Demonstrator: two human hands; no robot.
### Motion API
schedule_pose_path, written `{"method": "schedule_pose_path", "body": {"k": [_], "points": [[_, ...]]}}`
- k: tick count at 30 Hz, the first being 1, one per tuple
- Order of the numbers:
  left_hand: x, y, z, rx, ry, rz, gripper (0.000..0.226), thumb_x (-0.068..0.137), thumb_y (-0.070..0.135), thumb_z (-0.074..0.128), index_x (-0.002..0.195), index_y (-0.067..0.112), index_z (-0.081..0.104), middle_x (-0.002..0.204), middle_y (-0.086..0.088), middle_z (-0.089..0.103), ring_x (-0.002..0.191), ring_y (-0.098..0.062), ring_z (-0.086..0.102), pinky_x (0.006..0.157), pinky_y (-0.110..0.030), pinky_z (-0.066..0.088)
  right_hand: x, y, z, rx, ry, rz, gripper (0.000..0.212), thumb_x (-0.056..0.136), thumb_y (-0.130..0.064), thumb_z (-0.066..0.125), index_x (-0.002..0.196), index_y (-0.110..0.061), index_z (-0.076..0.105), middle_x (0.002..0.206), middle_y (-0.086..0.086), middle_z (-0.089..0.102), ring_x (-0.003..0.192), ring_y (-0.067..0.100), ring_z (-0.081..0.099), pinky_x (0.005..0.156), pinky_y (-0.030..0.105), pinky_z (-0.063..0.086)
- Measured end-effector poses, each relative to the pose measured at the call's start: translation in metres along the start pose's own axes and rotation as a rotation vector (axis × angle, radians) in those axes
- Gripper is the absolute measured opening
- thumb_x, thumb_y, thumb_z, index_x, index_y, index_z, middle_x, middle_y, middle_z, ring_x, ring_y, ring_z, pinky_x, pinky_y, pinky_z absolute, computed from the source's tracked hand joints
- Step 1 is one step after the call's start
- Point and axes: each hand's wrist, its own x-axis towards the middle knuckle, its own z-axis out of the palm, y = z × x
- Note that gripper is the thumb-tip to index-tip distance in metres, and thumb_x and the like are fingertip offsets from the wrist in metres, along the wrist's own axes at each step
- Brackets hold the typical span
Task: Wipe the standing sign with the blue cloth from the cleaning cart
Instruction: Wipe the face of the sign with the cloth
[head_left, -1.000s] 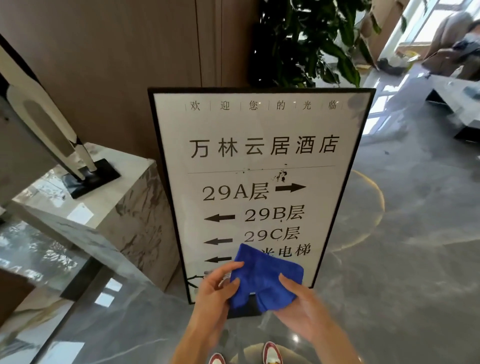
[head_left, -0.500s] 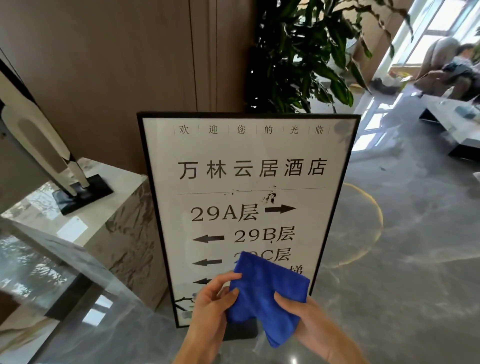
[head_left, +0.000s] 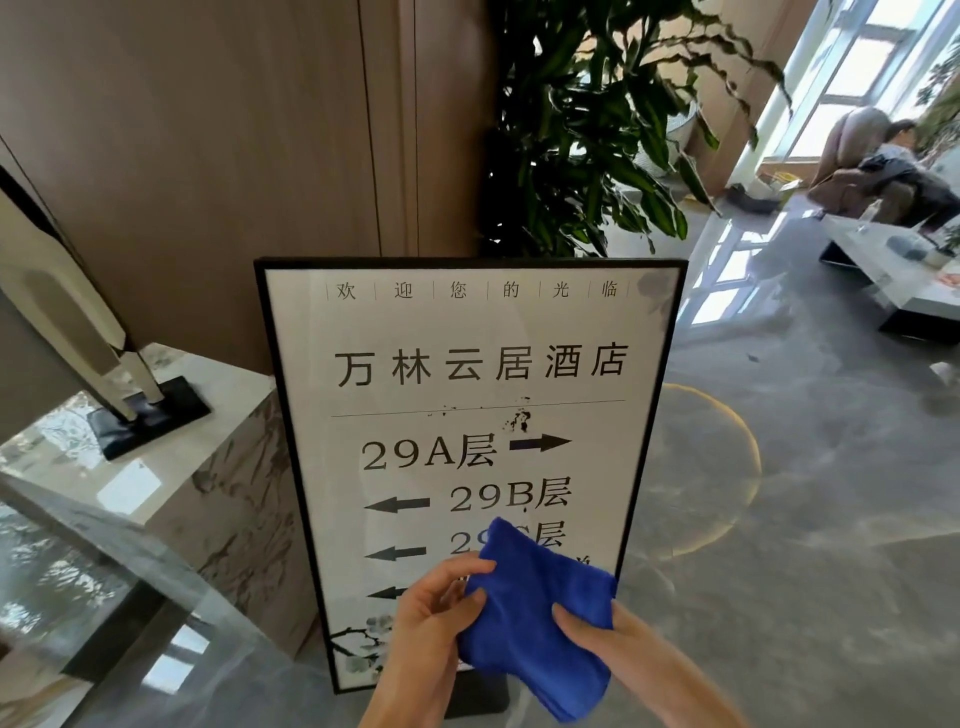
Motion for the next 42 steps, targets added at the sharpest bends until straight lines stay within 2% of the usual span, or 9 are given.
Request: {"method": "schedule_pose_path", "body": {"k": [11,18,22,26,28,30,33,36,42], "points": [[0.001,0.002,0.006,0.031,0.014,0.000,0.024,0.074,-0.006,0.063,0.085,0.007,0.080,0.111,-0.015,0.072,0.100,-0.028,0.069,0.076,-0.029,0.058,0.002,0.000,-0.011,0.117,0.027,-0.068,0.043,0.089,-0.025,0.071,0.131,-0.018,0.060,0.119,0.003,0.074,0.116,0.020,0.068,0.109,0.046,0.047],[0.001,0.005,0.005,0.020,0.022,-0.005,0.025,0.074,-0.007,0.062,0.083,0.007,0.080,0.110,-0.014,0.073,0.096,-0.024,0.071,0.073,-0.029,0.058,0.010,0.005,-0.012,-0.015,0.050,-0.082,0.025,0.092,-0.031,0.069,0.114,-0.019,0.070,0.105,0.003,0.078,0.104,0.018,0.072,0.103,0.044,0.051],[0.001,0.006,0.004,0.024,0.024,-0.016,0.027,0.076,-0.009,0.060,0.082,0.008,0.081,0.108,-0.014,0.074,0.094,-0.024,0.072,0.071,-0.029,0.059,0.014,0.007,-0.011,-0.141,0.096,-0.089,0.029,0.091,-0.039,0.068,0.108,-0.016,0.070,0.092,-0.003,0.076,0.091,0.012,0.071,0.095,0.037,0.055],[0.002,0.006,0.005,0.022,0.032,-0.034,0.028,0.077,-0.011,0.060,0.082,0.007,0.081,0.110,-0.015,0.073,0.094,-0.024,0.072,0.071,-0.030,0.059,0.013,0.008,-0.010,-0.105,0.242,-0.168,0.036,0.090,-0.041,0.068,0.119,-0.027,0.051,0.121,-0.003,0.058,0.108,0.006,0.059,0.091,0.017,0.048],[0.002,0.006,0.006,0.004,0.041,-0.045,0.025,0.074,-0.007,0.062,0.083,0.007,0.081,0.109,-0.014,0.074,0.093,-0.024,0.073,0.070,-0.029,0.059,0.008,0.002,-0.008,-0.011,0.187,-0.197,0.043,0.081,-0.051,0.067,0.116,-0.029,0.058,0.111,-0.006,0.070,0.098,0.003,0.067,0.082,0.013,0.051],[0.002,0.007,0.008,-0.023,0.043,-0.061,0.023,0.074,-0.005,0.064,0.087,0.006,0.080,0.109,-0.015,0.074,0.093,-0.025,0.073,0.068,-0.030,0.059,0.008,0.004,-0.007,0.171,0.123,-0.185,0.053,0.069,-0.053,0.070,0.113,-0.025,0.065,0.099,-0.005,0.078,0.092,0.006,0.073,0.083,0.024,0.055],[0.002,0.008,0.010,-0.046,0.038,-0.082,0.023,0.075,-0.003,0.065,0.092,0.005,0.079,0.112,-0.015,0.073,0.094,-0.026,0.073,0.068,-0.031,0.059,0.011,0.012,-0.005,0.587,-0.005,-0.131,0.062,0.064,-0.035,0.090,0.118,-0.016,0.066,0.112,0.009,0.076,0.102,0.024,0.074,0.081,0.040,0.060],[0.002,0.009,0.013,-0.071,0.022,-0.081,0.023,0.075,-0.006,0.065,0.091,0.002,0.079,0.115,-0.017,0.072,0.096,-0.028,0.073,0.071,-0.031,0.059,0.014,0.019,-0.003,0.812,-0.164,-0.085,0.070,0.054,-0.026,0.099,0.116,-0.010,0.073,0.125,0.021,0.069,0.114,0.037,0.068,0.079,0.041,0.061],[0.002,0.009,0.014,-0.088,0.021,-0.080,0.023,0.074,-0.010,0.064,0.088,-0.001,0.079,0.121,-0.017,0.070,0.104,-0.029,0.071,0.074,-0.030,0.060,0.016,0.014,0.004,0.849,-0.360,-0.109,0.054,0.082,-0.026,0.083,0.127,-0.002,0.064,0.137,0.024,0.059,0.127,0.035,0.059,0.096,0.041,0.054]]}}
